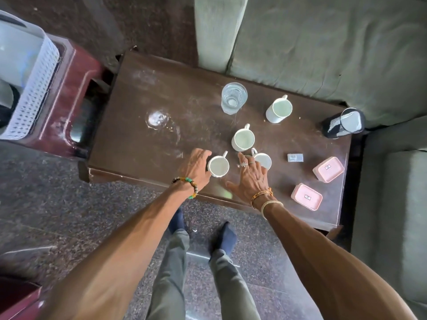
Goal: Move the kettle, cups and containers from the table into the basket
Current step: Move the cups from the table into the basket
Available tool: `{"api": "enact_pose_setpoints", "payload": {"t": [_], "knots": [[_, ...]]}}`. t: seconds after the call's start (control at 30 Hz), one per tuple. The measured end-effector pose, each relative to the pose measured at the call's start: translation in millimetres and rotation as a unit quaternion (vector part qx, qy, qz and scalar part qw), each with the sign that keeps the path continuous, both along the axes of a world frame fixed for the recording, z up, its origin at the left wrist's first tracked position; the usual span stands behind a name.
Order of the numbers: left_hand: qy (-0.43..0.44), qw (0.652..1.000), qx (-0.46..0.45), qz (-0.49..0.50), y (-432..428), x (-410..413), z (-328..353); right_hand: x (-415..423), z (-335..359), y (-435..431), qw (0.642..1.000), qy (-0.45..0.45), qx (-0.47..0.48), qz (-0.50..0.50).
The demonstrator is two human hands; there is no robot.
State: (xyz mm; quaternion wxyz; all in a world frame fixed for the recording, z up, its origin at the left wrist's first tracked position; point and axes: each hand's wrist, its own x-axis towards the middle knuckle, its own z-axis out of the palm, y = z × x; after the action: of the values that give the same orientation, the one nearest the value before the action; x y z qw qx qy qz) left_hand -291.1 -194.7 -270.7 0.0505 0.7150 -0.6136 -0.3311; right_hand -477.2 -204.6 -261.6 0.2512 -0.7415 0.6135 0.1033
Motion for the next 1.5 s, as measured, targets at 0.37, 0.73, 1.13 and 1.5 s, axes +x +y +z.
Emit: {"api": "enact_pose_setpoints", "payload": {"t": [0.37,0.73,1.13,1.5], "knots": [[0.019,0.998,0.039,0.035,-1.6,-15.0,-62.7,28.8,-69.0,-14.2,0.981,-0.143,0.09,-0.091],[0.128,0.978,0.061,0.151,-12.0,6.0,17.4,55.5,9.3,-28.0,0.981,-0.167,0.066,-0.076],[0.077,0.966,-0.107,0.223,-4.4,149.5,264.9,200.5,242.0,-65.4,0.976,-0.194,-0.029,0.098],[0.101,0.954,-0.115,0.26,66.3,304.4,291.6,363.8,270.7,-6.6,0.966,-0.198,-0.032,0.161]]}}
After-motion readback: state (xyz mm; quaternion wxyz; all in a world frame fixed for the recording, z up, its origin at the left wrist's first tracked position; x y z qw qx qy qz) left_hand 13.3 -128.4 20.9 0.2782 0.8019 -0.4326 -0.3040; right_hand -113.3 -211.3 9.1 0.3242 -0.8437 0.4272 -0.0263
